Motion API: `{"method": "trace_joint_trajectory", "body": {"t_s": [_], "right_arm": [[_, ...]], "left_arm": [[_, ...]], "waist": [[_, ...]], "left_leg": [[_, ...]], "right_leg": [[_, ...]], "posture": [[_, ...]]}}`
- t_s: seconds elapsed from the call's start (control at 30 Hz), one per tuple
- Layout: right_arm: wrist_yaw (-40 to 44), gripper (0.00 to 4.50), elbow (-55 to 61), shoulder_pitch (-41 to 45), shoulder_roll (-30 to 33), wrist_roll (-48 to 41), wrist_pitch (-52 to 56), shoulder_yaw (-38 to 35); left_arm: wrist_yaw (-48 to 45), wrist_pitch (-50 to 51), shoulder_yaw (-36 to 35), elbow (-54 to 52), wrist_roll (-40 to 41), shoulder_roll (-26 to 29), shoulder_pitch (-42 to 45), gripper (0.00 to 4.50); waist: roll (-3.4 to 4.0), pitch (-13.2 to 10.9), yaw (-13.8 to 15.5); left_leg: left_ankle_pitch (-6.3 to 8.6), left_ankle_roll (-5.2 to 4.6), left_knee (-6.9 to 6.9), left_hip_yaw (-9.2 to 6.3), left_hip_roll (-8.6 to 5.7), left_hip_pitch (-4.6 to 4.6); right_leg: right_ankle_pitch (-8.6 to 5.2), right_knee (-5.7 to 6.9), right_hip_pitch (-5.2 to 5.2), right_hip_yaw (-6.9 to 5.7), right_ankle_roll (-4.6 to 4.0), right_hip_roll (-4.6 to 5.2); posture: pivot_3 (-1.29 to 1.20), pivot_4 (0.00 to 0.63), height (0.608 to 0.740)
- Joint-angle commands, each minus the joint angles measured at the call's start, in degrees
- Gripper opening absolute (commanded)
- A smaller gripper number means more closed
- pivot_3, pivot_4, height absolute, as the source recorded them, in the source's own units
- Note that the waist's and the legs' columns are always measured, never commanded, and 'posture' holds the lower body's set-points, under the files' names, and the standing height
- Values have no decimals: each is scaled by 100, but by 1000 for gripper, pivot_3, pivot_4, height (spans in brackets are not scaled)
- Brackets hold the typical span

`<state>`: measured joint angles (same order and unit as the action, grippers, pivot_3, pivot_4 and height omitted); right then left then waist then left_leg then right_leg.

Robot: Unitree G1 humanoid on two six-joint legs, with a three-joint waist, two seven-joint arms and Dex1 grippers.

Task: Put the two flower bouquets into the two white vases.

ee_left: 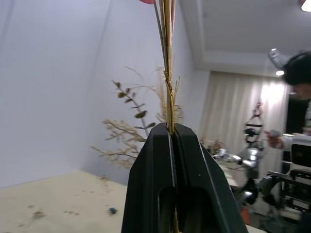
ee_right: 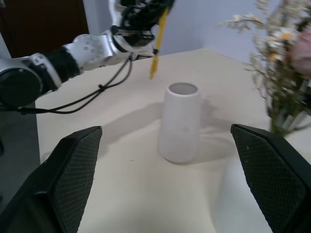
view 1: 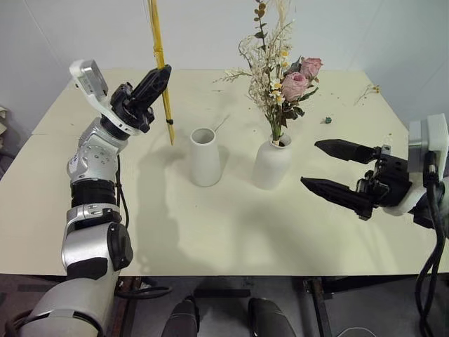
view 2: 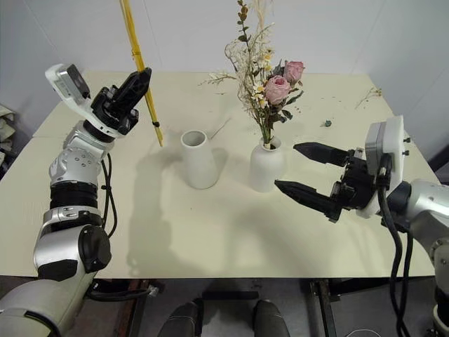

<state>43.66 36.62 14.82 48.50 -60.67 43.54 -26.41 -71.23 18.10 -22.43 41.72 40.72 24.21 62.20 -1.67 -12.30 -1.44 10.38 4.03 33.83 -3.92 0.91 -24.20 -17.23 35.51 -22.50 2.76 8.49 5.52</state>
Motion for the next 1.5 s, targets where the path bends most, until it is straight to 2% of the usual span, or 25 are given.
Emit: {"method": "trace_joint_trajectory", "body": {"t_s": [0.03, 0.33, 0.53, 0.63, 0.77, 1.1, 1.5], "right_arm": [[-564, 4500, 588, -142, -121, -475, -106, -214], [-1556, 4500, 1285, -699, -201, -954, -256, -127], [-2037, 4500, 1416, -829, -156, -988, -353, -170], [-2288, 4500, 1450, -733, -352, -1026, -655, -203], [-2195, 4500, 1545, -642, -550, -1008, -1170, -257], [-1916, 4500, 1558, -1025, -99, -1196, -1316, -392], [-1983, 4500, 1634, -1333, 40, -1272, -1406, -456]], "left_arm": [[-294, 52, -102, 51, 224, -43, 337, 28], [-564, -467, -290, 895, 141, -346, 927, 28], [-800, -646, -388, 1648, 88, -455, 1331, 28], [-904, -770, -351, 1953, -39, -545, 1420, 28], [-927, -911, -385, 2265, -162, -604, 1488, 28], [-915, -1170, -408, 2610, -394, -680, 1598, 28], [-471, -1912, -293, 2847, -887, -785, 1501, 28]], "waist": [[0, 0, 3], [-3, -1, 19], [-3, -1, 3], [-3, -2, 10], [-4, -2, 7], [-5, -3, 8], [-6, -3, 14]], "left_leg": [[0, 0, 0, 0, 0, 0], [0, -1, 3, 0, 0, 0], [2, -4, 1, 0, 0, 0], [3, -6, 0, 0, 0, 0], [3, -6, 0, 0, 0, -1], [4, -8, -1, -1, 0, -1], [4, -8, -1, -1, 0, -3]], "right_leg": [[0, -1, 0, 0, 0, 1], [0, -2, 3, 0, -1, 1], [-2, -5, 2, 0, -4, 1], [-2, -6, 2, -1, -4, 0], [-2, -7, 2, -1, -3, 0], [-2, -7, 3, -2, -3, 0], [-2, -9, 3, -2, -2, 0]], "posture": [[0, 150, 740], [0, 150, 740], [0, 150, 740], [0, 150, 740], [0, 150, 740], [0, 150, 740], [0, 150, 740]]}}
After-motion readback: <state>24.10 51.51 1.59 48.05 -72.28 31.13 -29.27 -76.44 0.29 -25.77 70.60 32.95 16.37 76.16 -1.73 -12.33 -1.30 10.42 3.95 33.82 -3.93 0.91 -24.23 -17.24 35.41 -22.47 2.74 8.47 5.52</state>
